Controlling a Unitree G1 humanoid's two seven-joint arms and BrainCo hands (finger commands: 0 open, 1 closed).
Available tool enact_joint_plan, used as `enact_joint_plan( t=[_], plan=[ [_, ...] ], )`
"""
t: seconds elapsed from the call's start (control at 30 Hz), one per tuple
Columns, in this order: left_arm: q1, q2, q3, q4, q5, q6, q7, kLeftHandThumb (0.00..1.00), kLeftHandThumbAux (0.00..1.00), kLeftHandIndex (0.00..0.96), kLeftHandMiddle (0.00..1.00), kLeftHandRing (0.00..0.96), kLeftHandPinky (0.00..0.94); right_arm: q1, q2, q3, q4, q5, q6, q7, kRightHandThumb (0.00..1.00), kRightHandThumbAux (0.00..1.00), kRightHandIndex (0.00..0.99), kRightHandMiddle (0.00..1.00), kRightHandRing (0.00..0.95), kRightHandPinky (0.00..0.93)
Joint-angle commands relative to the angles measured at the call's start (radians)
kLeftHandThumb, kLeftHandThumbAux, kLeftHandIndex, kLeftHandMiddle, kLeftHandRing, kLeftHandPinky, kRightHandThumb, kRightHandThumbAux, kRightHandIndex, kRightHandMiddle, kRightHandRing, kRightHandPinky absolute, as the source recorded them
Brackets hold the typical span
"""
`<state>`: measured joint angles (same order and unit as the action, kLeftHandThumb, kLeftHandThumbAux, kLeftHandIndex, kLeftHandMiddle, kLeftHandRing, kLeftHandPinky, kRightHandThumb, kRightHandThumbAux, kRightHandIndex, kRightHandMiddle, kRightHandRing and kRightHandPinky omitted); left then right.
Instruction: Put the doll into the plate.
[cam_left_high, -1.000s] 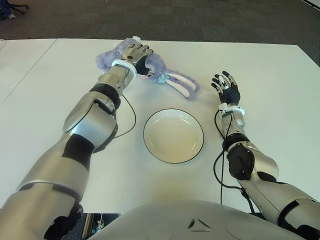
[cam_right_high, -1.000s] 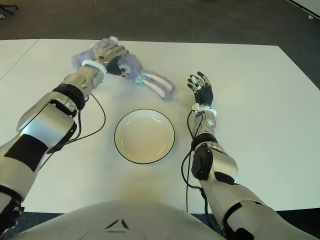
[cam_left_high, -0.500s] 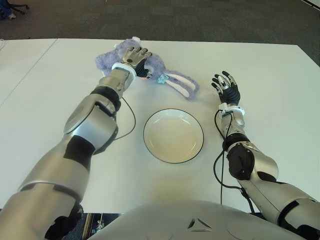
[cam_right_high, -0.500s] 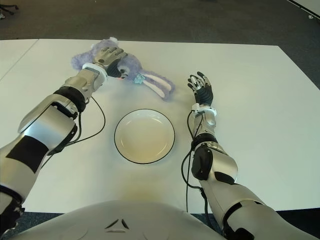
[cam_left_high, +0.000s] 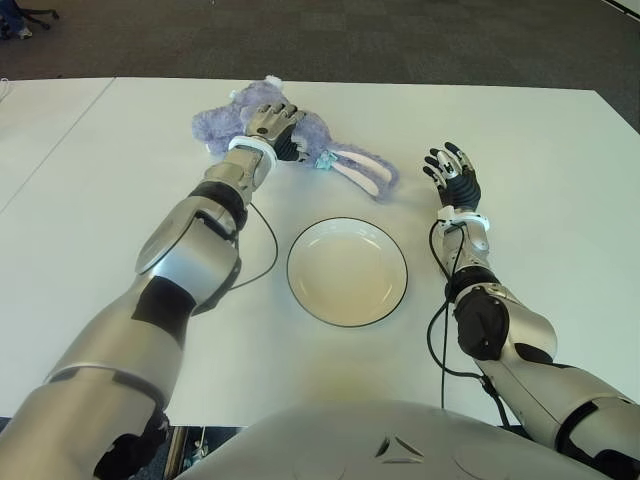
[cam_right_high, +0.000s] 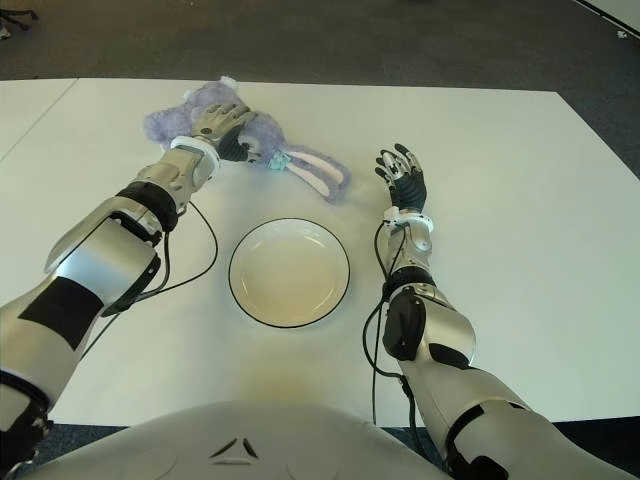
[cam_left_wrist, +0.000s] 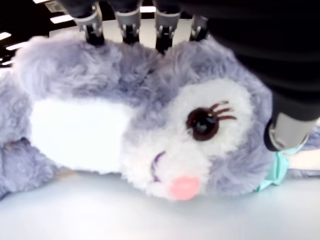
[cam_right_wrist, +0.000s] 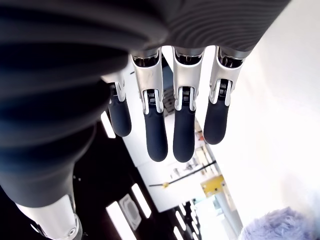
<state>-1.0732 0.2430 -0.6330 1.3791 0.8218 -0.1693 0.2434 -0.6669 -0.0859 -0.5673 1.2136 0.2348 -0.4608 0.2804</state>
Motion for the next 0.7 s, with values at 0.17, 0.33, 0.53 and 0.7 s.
enact_joint_plan(
  t=[0.17,0.33,0.53,0.7],
  plan=[
    [0.128,-0.065,0.015,0.033,-0.011,0.025,-0.049,0.191,0.530,0.102,0.039,0.058,0.106,0.239,0.100,-0.022,0.140,0.025,0.120,-0.028,0.169,0.789,0.228,0.348,0.353,0.329],
    [0.139,-0.066,0.014,0.034,0.001,0.038,-0.032,0.208,0.554,0.163,0.132,0.153,0.220,0.241,0.101,-0.019,0.141,0.022,0.121,-0.032,0.139,0.777,0.219,0.344,0.350,0.327],
    [0.140,-0.063,0.007,0.035,0.015,0.062,-0.024,0.388,0.614,0.283,0.195,0.168,0.160,0.244,0.104,-0.023,0.140,0.026,0.115,-0.023,0.150,0.781,0.222,0.344,0.357,0.346],
    [0.151,-0.046,0.024,0.035,0.003,0.069,-0.014,0.710,0.691,0.423,0.245,0.202,0.201,0.245,0.107,-0.024,0.140,0.027,0.110,-0.020,0.160,0.784,0.226,0.342,0.357,0.356]
  ],
)
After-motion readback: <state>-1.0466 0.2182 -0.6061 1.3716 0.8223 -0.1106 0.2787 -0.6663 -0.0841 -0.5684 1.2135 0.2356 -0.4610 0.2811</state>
